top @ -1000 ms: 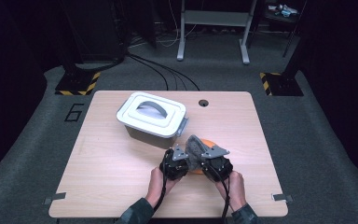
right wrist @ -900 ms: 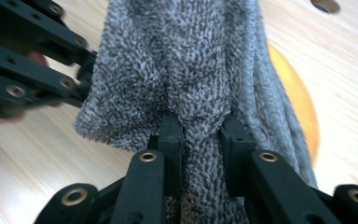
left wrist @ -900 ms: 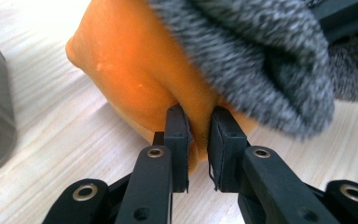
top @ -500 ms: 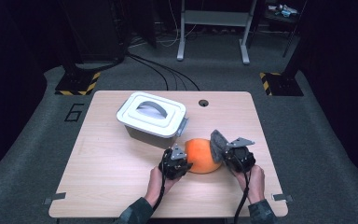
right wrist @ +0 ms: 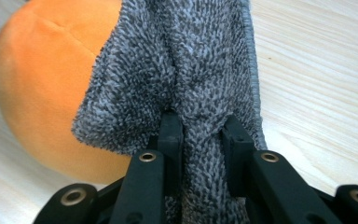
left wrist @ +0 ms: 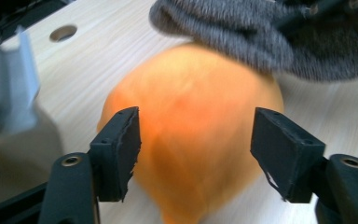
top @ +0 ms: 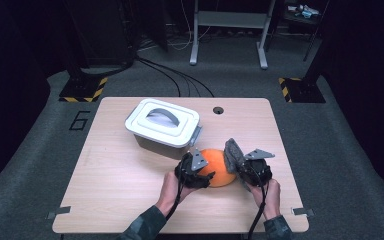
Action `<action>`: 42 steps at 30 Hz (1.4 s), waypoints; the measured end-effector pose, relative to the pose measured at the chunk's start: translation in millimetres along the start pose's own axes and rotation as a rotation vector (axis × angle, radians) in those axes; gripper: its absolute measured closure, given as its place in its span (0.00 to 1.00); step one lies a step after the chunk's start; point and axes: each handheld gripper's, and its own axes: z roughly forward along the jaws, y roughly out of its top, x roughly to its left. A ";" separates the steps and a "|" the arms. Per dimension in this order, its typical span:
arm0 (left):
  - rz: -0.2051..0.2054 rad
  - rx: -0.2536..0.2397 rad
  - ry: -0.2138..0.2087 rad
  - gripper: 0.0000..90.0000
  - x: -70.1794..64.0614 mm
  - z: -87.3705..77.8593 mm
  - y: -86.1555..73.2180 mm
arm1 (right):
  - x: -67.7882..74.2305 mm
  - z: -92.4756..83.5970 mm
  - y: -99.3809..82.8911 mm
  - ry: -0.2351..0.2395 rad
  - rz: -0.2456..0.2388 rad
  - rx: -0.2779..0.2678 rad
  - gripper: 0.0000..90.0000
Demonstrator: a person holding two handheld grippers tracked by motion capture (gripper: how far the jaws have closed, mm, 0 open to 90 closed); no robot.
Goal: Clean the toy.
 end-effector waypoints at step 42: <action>-0.097 -0.017 -0.036 0.41 7.7 13.4 -29.0 | 18.5 8.0 11.8 0.033 -0.010 0.022 0.81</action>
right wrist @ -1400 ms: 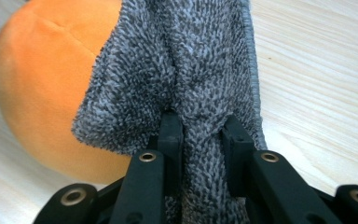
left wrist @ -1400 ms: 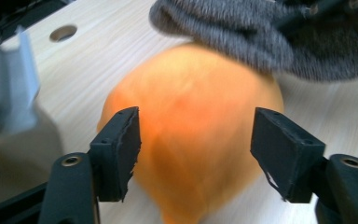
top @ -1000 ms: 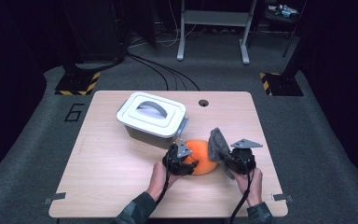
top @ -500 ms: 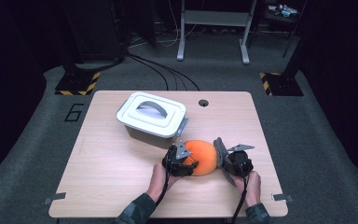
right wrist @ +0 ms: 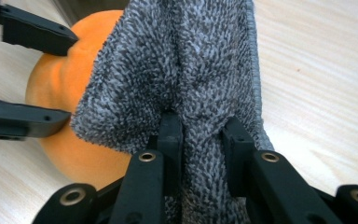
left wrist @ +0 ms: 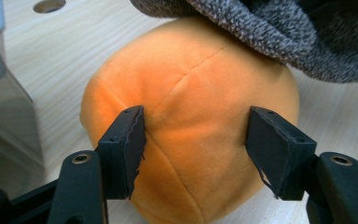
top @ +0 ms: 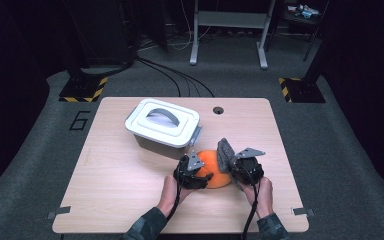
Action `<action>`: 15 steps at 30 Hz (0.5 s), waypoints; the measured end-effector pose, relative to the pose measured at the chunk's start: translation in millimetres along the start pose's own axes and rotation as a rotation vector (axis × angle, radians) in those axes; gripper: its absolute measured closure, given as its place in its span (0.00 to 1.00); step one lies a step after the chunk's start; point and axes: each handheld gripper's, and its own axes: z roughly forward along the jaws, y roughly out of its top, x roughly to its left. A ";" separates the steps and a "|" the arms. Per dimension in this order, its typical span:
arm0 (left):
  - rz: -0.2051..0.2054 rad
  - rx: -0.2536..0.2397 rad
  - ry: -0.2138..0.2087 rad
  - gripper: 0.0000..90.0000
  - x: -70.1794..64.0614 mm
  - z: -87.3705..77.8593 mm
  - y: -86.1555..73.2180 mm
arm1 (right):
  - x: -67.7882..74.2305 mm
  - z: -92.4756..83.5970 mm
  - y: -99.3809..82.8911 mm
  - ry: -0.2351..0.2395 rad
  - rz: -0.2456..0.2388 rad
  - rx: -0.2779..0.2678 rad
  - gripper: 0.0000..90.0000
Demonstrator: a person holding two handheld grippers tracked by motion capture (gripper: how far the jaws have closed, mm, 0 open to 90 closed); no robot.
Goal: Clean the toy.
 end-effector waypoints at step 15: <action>-0.186 0.036 -0.058 0.51 13.3 0.5 -18.3 | -12.5 -1.0 -12.8 0.003 0.035 0.003 0.82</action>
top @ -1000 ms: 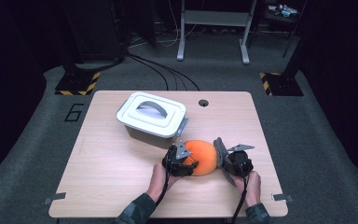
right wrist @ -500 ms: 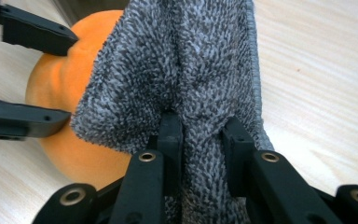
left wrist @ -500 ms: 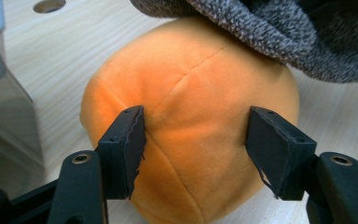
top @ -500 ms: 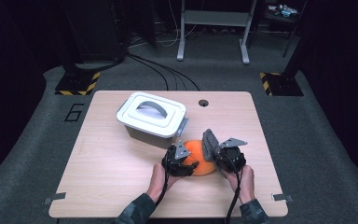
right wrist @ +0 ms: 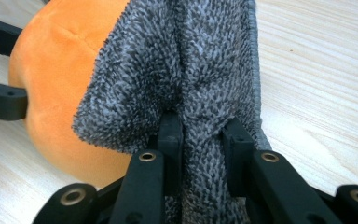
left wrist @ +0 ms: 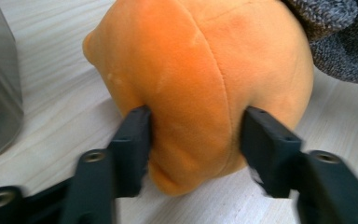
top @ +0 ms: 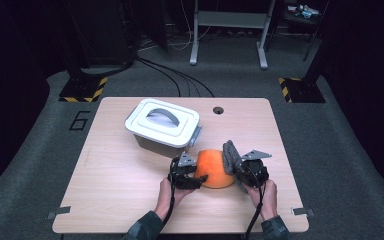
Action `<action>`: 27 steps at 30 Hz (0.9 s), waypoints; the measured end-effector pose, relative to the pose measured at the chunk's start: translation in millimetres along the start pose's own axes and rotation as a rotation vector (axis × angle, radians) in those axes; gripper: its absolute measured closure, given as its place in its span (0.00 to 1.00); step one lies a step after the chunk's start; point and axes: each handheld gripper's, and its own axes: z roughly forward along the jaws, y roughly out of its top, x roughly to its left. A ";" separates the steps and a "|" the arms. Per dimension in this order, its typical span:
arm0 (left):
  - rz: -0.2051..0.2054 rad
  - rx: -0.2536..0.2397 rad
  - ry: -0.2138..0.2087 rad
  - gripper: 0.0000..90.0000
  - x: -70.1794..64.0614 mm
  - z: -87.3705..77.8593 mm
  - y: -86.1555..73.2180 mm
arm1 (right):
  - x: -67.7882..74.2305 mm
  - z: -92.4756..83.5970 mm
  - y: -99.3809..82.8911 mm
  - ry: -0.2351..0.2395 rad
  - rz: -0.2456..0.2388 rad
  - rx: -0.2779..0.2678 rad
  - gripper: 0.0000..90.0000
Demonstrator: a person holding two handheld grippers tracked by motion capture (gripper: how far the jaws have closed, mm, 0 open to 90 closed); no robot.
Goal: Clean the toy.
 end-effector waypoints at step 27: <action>-0.033 0.035 -0.093 0.49 -1.4 11.8 -6.4 | 0.5 -0.5 2.3 -0.002 -0.007 0.000 0.82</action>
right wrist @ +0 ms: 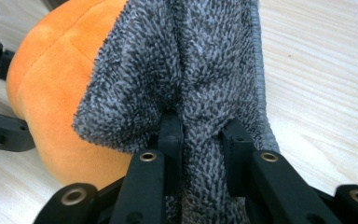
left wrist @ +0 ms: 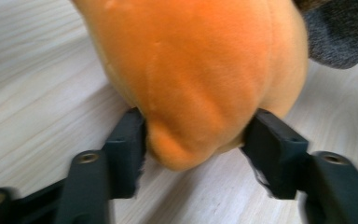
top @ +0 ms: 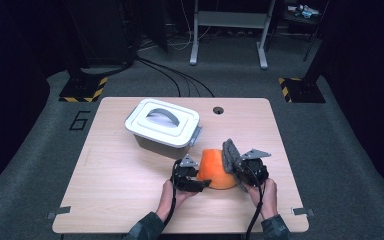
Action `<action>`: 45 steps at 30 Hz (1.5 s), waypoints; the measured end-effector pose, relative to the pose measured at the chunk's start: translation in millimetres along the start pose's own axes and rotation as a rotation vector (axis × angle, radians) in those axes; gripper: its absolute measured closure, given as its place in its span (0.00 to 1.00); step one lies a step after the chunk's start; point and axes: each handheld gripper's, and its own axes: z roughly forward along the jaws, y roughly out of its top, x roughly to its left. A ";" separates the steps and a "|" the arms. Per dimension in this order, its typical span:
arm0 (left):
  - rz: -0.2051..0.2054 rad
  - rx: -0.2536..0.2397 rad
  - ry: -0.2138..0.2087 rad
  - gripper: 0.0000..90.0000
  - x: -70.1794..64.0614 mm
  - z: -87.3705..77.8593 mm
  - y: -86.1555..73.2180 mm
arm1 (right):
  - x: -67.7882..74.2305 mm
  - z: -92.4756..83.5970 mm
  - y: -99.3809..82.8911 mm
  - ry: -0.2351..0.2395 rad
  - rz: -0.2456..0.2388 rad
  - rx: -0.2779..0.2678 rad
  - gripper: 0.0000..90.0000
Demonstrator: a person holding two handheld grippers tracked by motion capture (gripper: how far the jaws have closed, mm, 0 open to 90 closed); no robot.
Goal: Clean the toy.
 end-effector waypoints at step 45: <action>-0.073 -0.052 -0.100 0.66 3.2 5.9 0.3 | -2.5 -3.3 -1.5 -0.029 -0.008 0.013 0.83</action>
